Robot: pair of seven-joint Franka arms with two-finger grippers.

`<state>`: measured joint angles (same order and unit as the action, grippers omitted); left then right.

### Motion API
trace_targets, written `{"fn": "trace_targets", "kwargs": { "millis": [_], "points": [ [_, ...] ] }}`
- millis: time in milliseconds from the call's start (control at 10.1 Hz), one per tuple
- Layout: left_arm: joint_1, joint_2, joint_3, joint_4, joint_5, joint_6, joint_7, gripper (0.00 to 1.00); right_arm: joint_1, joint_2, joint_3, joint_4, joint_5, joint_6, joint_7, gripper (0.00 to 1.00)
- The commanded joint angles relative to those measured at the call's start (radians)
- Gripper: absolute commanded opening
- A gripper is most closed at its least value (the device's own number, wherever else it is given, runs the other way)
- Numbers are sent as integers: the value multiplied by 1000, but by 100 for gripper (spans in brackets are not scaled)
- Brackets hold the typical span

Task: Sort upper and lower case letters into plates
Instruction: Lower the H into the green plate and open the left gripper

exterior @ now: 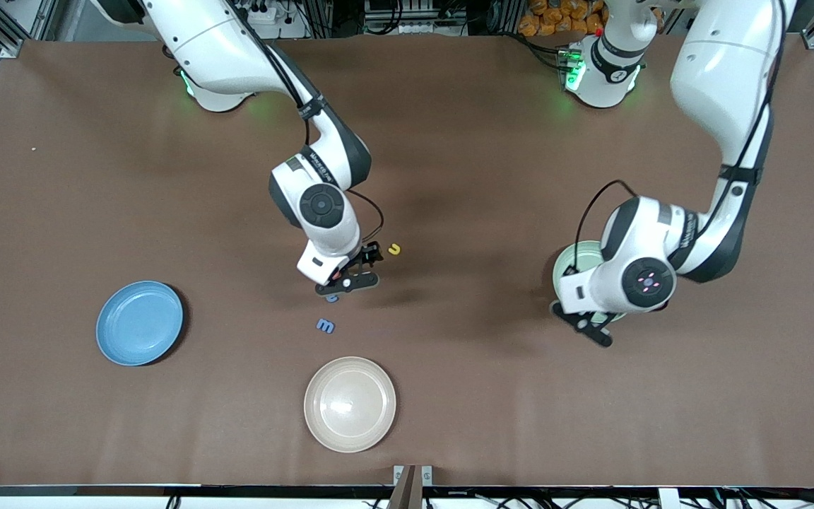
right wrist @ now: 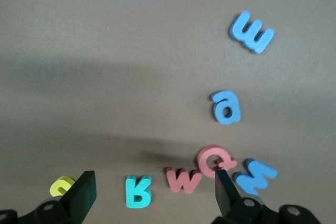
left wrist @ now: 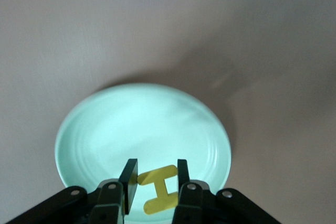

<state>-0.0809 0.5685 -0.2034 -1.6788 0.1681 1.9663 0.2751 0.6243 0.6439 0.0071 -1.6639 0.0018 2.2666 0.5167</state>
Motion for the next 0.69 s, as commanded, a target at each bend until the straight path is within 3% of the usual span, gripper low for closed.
{"fn": "trace_targets", "kwargs": {
  "millis": [0,99,198,297,396,593],
  "points": [
    [55,-91,-14,-180,-16,66,9,32,-17,28,-4,21,0,-2,216,100],
    [67,-87,-14,-191,-16,74,9,40,-37,28,-2,20,9,-10,258,100],
    [70,-82,-14,-197,-16,75,9,40,-43,26,-4,18,47,-13,314,100],
    [70,-82,-14,-200,-16,75,9,65,-49,26,-6,12,56,-21,382,100],
    [69,-79,-14,-194,-18,75,7,100,-72,26,-6,12,56,-39,406,100],
    [55,-75,-16,-187,-62,75,-13,100,-104,19,-4,12,84,-45,463,100]
  ]
}}
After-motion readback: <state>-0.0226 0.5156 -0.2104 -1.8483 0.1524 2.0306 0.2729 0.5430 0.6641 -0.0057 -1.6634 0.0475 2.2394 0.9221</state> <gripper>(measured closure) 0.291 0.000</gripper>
